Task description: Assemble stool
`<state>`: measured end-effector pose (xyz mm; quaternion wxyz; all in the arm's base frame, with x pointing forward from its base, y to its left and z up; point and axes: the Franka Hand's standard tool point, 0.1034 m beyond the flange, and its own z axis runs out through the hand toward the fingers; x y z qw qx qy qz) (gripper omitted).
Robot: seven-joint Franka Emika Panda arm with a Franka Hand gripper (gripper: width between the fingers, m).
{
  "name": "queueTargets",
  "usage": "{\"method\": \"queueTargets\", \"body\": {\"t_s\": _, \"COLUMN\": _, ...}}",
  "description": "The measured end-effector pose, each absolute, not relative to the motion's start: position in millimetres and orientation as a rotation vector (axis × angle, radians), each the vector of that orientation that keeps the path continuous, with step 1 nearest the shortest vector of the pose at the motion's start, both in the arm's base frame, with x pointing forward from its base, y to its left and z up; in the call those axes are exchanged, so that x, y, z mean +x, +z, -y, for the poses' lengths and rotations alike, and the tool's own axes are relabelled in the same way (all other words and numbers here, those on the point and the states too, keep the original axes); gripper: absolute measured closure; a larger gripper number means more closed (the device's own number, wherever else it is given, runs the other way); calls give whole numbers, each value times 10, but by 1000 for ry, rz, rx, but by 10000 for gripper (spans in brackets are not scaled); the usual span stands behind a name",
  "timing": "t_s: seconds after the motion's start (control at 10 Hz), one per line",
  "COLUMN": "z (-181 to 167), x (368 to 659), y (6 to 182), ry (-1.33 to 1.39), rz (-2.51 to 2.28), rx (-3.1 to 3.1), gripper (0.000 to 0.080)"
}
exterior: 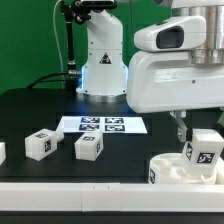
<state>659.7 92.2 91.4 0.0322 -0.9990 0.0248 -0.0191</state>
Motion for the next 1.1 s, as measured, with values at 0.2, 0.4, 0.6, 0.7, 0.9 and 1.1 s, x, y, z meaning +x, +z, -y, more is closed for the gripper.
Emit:
{"method": "queueTargets", "body": {"t_s": 0.2, "z": -919, "x": 6547, "y": 921, "ry": -99, "rz": -426, "rx": -3013, "gripper": 456}}
{"method": "queueTargets", "body": {"t_s": 0.4, "z": -930, "x": 6521, "y": 925, "ry": -106, "rz": -776, "rx": -2908, "gripper": 456}}
{"method": "queueTargets", "body": {"t_s": 0.6, "z": -949, "x": 6511, "y": 921, "ry": -87, "rz": -1098, "rx": -2783, "gripper": 456}}
{"method": "queueTargets", "body": {"t_s": 0.7, "z": -947, "x": 6511, "y": 921, "ry": -81, "rz": -1147, "rx": -2761, "gripper": 456}}
{"method": "queueTargets", "body": {"t_s": 0.9, "z": -932, "x": 6509, "y": 921, "ry": -67, "rz": -1305, "rx": -2689, "gripper": 456}}
{"method": "queueTargets", "body": {"t_s": 1.1, "z": -923, "x": 6506, "y": 920, "ry": -51, "rz": -1449, "rx": -2613, "gripper": 456}}
